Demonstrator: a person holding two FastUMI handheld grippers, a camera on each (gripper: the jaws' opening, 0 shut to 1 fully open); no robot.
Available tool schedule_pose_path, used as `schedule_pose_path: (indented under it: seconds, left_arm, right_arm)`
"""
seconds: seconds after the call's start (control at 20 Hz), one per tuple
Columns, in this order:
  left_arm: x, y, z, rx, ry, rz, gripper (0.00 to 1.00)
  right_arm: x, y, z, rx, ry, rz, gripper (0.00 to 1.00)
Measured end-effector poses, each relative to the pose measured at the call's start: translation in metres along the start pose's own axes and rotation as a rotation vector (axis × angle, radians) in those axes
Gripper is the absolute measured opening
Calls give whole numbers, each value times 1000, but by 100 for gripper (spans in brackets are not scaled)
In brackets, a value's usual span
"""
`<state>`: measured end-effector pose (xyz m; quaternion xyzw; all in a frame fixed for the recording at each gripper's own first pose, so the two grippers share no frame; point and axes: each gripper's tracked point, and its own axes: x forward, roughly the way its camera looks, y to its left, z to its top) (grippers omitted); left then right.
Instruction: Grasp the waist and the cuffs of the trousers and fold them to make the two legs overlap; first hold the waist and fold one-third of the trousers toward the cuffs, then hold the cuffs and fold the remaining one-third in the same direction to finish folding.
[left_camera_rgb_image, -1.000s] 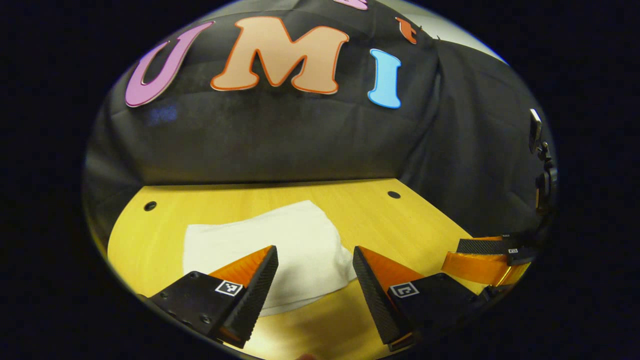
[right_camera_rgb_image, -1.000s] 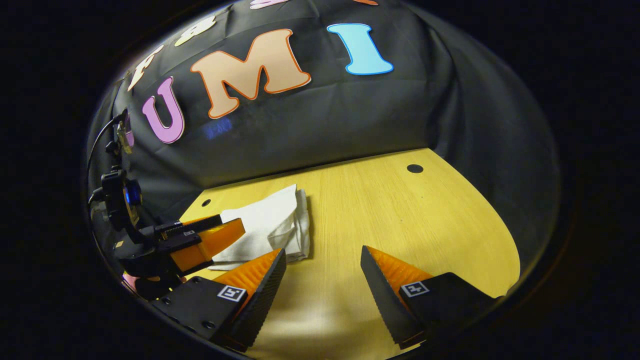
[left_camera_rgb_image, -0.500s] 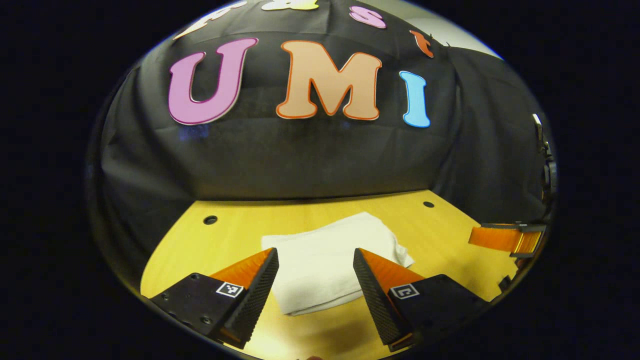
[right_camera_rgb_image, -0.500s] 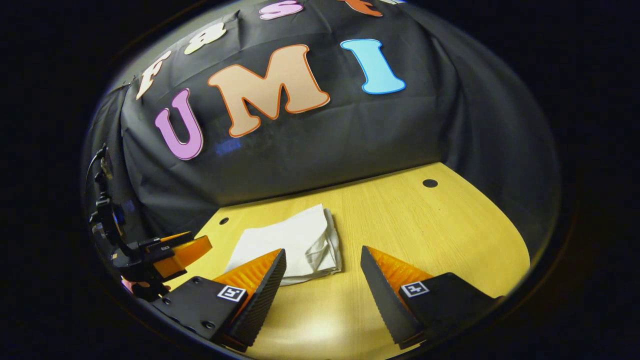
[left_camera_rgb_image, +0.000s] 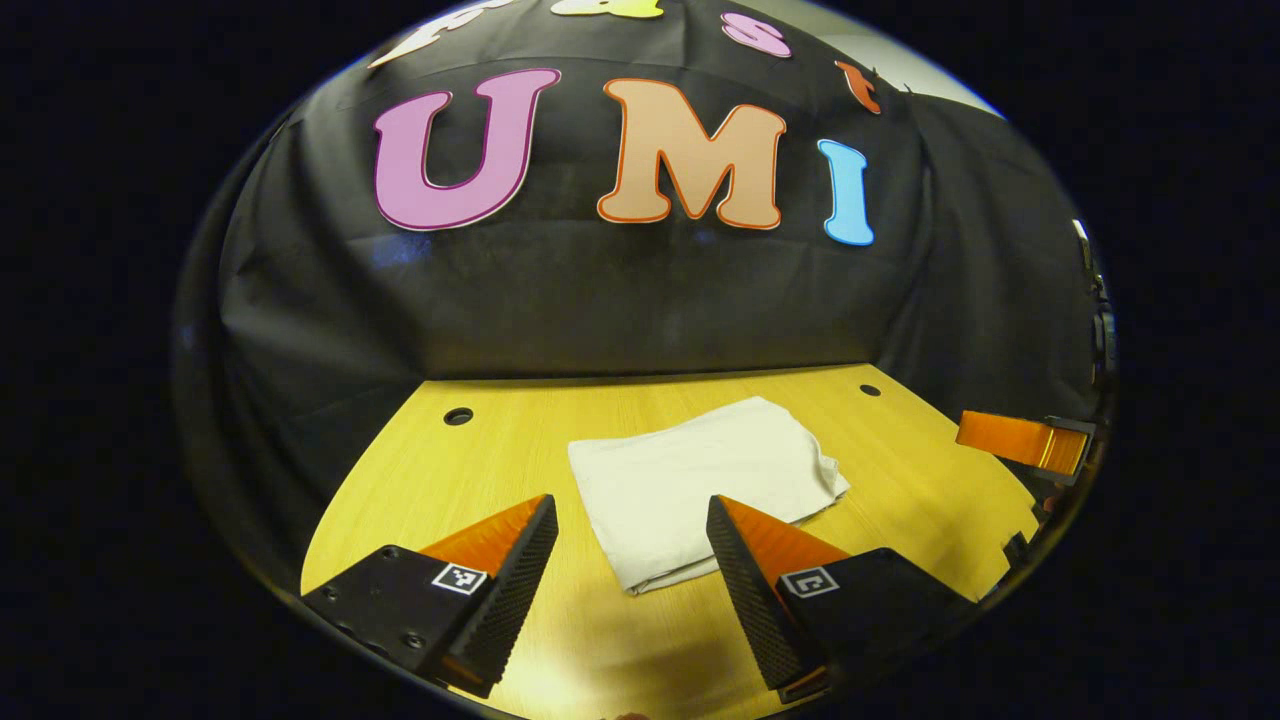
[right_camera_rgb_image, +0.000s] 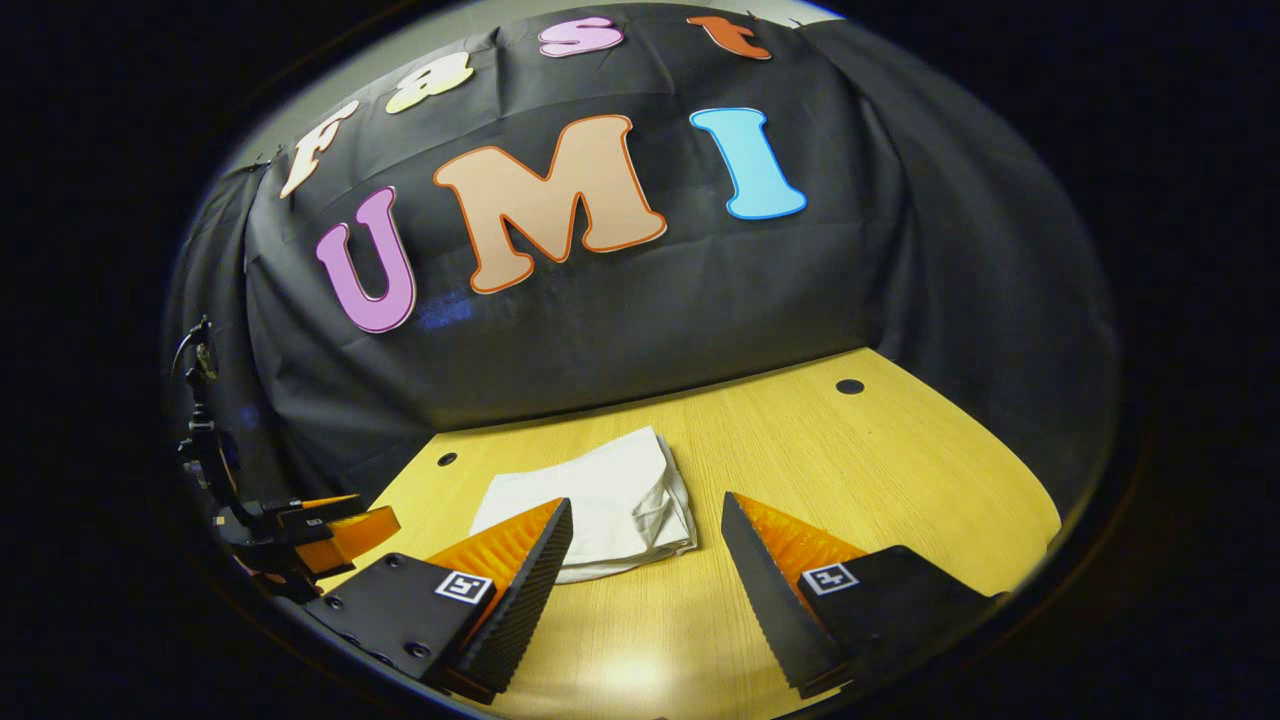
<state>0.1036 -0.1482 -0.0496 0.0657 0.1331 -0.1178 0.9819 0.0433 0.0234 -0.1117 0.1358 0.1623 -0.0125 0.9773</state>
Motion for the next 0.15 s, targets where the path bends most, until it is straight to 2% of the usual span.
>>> schedule_pose_path:
  seconds: [0.15]
  left_arm:
    - [1, -1, 2, 8, -5, -19, 90]
  right_arm:
    - [-5, 1, -1, -15, -2, -23, 96]
